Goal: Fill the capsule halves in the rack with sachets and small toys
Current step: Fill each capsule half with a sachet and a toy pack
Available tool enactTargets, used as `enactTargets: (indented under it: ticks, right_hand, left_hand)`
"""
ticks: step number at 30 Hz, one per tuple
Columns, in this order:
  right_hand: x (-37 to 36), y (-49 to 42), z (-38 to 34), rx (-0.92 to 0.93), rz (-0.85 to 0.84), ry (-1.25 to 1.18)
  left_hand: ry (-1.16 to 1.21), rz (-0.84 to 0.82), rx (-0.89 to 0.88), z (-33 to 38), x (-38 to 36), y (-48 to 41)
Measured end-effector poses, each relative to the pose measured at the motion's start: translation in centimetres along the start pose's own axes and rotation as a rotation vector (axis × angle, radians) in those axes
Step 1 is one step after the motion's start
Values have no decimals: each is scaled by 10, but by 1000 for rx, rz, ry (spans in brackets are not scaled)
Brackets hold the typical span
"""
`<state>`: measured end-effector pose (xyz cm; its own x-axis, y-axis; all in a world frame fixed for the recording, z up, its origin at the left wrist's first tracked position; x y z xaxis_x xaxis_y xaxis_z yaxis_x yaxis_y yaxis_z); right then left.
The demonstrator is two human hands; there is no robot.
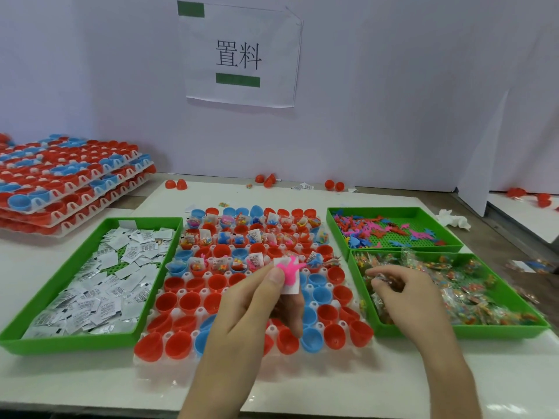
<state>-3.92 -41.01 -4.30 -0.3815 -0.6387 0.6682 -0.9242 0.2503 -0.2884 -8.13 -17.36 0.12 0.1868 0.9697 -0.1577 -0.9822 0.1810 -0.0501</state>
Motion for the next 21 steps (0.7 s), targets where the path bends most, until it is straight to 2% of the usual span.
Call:
enactTargets:
  ticks: [7, 11, 14, 18, 21]
  right_hand:
    - [-4, -2, 3, -26, 76, -38]
    - [3, -2, -1, 26, 263, -48]
    - [11, 4, -15, 151, 403, -267]
    - [9, 16, -54, 334, 285, -497]
    - [-3, 26, -84, 354, 174, -703]
  left_hand:
    - [-33, 28, 36, 2, 0, 0]
    - [-30, 31, 34, 2, 1, 0]
    - [-54, 7, 20, 1, 3, -1]
    - [-127, -50, -20, -4, 1, 0]
    - [-224, -116, -103, -4, -3, 7]
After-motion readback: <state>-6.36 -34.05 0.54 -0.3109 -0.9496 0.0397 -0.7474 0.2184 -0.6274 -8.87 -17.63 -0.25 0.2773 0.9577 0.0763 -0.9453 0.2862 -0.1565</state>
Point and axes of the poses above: each hand's wrist, its own y-axis away from the middle knuckle, its own x-axis out of the back of the hand, z = x × y, the point moved 3 cm from there along -y, towards the middle knuckle, and after that the axes turned 11 degrees about x, right-handed, at the moved point
